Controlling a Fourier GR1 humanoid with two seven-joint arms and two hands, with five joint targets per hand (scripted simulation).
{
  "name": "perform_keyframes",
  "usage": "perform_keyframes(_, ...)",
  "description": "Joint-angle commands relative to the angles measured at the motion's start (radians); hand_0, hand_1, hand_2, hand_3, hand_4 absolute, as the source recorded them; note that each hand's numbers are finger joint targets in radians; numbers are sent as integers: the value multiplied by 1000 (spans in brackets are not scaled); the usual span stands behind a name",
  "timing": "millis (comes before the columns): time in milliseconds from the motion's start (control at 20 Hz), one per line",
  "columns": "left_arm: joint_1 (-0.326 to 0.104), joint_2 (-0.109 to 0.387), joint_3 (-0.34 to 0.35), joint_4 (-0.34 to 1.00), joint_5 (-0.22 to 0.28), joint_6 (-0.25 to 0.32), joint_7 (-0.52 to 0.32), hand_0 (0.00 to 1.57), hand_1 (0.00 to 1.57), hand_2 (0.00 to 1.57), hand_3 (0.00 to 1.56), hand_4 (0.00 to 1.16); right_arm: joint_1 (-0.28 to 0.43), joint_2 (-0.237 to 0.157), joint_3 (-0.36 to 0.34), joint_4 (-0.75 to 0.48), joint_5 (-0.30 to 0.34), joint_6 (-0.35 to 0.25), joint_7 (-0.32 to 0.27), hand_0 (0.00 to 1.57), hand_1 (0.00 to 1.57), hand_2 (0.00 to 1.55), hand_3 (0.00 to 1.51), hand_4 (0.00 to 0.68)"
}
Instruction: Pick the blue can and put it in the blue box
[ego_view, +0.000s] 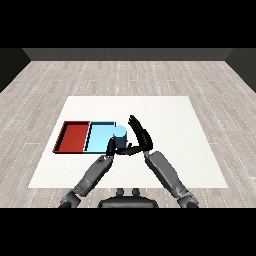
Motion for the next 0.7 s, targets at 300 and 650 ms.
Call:
perform_keyframes(300, -3, 41, 58, -19, -64, -17, 59, 1571, 1571, 1571, 1491, 1127, 258, -95, -117, -271, -23, 53, -19, 0, 0, 0, 0, 0)
perform_keyframes(650, -42, 97, 142, 72, -88, -31, 74, 1571, 1571, 1571, 1506, 1133, 360, -169, -259, -430, -88, 78, 7, 0, 0, 0, 0, 0)
